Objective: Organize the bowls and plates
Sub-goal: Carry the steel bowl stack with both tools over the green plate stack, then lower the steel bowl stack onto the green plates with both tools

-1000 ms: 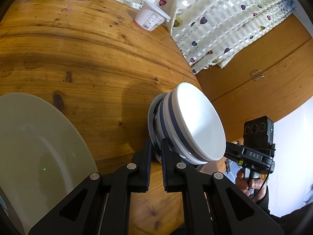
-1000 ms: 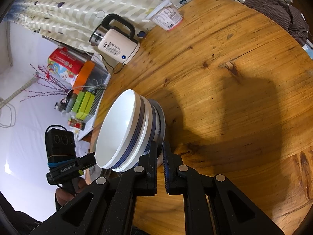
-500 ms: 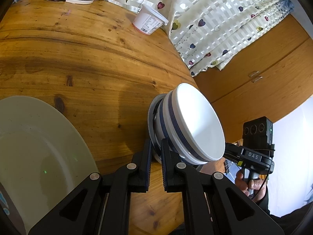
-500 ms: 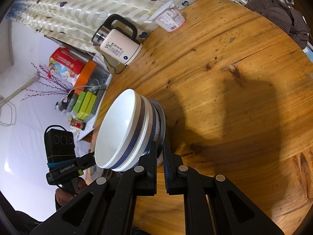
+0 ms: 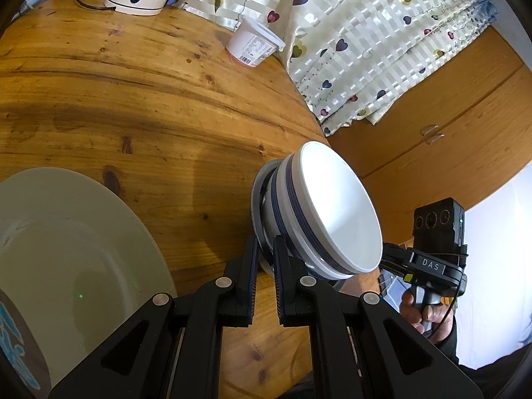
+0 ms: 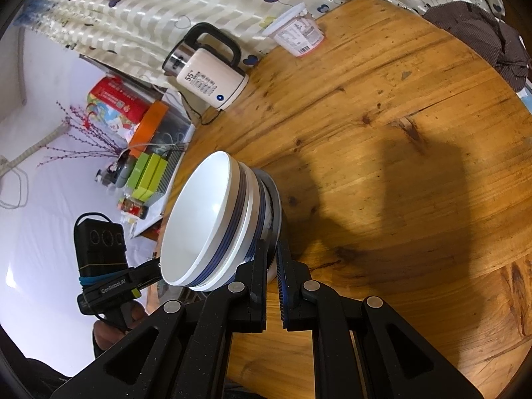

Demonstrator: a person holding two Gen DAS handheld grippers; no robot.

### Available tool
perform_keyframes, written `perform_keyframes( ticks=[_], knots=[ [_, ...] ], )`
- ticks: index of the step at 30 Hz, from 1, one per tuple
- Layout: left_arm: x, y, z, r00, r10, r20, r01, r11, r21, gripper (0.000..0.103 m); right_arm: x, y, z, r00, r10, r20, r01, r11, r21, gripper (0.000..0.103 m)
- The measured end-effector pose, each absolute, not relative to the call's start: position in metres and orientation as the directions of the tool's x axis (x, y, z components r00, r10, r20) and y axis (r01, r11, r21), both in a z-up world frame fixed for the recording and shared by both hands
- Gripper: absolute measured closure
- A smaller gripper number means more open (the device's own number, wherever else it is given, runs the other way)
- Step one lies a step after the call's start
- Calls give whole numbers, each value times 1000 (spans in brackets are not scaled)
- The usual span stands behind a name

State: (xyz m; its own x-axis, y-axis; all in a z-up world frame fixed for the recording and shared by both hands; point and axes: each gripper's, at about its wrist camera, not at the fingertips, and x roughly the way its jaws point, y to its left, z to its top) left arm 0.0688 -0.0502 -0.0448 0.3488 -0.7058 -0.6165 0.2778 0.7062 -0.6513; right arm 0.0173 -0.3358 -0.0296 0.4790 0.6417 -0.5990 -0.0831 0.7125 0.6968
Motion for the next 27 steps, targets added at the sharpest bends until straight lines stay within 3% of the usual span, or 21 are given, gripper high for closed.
perform_keyframes(
  ticks=[27],
  knots=[
    [44, 3, -24, 463, -669, -581, 242, 726, -643, 95, 29, -282, -6, 435, 683, -587, -190, 706, 682, 95]
  ],
)
